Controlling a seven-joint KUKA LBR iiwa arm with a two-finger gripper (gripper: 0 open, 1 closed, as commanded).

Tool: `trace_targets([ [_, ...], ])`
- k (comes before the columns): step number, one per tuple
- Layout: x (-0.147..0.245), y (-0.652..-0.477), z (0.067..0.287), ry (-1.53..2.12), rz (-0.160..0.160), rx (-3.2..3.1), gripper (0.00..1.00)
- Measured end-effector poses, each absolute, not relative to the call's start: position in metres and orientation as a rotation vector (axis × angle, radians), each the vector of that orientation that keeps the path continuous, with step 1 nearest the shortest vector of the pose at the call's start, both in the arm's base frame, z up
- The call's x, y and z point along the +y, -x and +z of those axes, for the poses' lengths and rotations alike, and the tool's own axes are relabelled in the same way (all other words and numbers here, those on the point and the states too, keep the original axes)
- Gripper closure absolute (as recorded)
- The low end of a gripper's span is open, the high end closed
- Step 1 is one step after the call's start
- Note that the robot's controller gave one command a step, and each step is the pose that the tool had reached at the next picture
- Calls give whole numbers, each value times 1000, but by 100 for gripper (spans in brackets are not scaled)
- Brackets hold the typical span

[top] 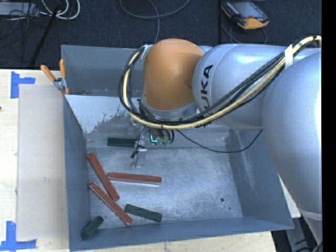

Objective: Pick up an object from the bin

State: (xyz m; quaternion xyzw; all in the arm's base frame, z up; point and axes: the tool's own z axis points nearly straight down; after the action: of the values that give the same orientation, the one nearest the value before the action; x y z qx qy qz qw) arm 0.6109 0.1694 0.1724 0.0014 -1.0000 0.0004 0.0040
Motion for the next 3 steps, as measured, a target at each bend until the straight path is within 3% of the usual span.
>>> trace_targets([
  [1, 145, -538, 65, 122, 5, -3128, 0],
  [2, 112, -561, 101, 230, 1, -3136, 0],
  [3, 143, -559, 100, 322, -2, -3125, 0],
])
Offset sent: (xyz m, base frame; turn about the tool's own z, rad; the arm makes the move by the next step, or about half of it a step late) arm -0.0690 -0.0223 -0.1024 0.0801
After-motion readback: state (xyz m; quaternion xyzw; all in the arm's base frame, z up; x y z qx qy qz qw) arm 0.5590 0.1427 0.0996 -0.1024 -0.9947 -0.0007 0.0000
